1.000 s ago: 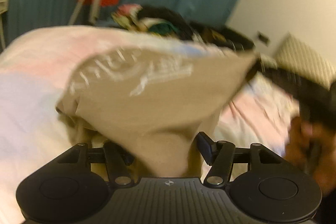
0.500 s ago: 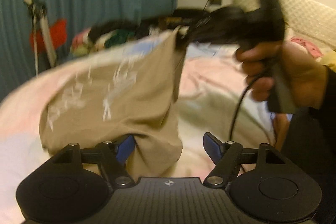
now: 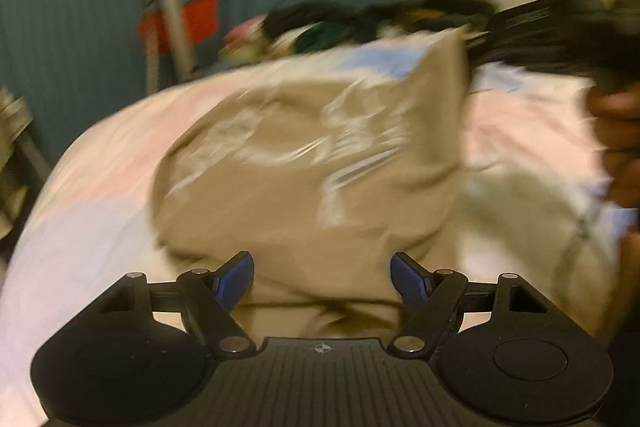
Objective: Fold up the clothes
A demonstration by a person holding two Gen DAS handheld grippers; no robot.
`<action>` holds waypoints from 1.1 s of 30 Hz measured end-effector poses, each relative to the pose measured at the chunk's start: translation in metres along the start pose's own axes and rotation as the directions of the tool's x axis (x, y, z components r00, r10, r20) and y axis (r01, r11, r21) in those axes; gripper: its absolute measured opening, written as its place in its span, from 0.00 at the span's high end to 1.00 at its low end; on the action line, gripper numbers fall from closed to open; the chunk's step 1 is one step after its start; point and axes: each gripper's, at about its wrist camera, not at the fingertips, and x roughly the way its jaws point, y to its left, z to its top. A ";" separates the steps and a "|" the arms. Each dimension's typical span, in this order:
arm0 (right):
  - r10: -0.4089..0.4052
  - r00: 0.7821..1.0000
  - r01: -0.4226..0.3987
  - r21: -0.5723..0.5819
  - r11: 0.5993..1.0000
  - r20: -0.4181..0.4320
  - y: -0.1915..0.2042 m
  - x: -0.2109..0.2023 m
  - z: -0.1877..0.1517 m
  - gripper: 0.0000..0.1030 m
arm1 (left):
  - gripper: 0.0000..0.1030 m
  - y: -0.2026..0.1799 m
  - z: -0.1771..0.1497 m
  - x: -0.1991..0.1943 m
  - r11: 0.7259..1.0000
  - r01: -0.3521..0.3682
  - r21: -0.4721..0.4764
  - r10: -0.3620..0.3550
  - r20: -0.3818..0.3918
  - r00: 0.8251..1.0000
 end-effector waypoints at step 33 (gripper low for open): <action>0.081 0.974 -0.052 0.140 0.989 -0.211 -0.026 0.008 -0.010 0.91 | 0.29 -0.091 -0.009 -0.023 0.910 0.216 0.355 -0.249 0.050 0.967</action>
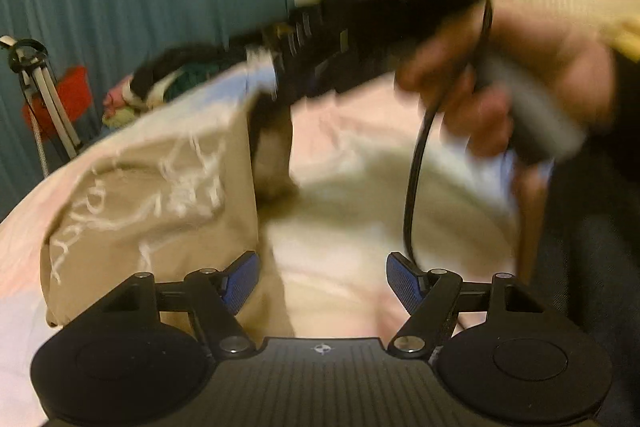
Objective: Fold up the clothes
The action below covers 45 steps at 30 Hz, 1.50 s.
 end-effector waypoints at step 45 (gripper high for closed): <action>-0.134 0.991 0.131 0.081 0.988 0.025 -0.022 0.059 0.003 0.28 | 0.72 0.243 -0.007 0.027 0.698 -0.229 -0.678 0.293 -0.020 0.956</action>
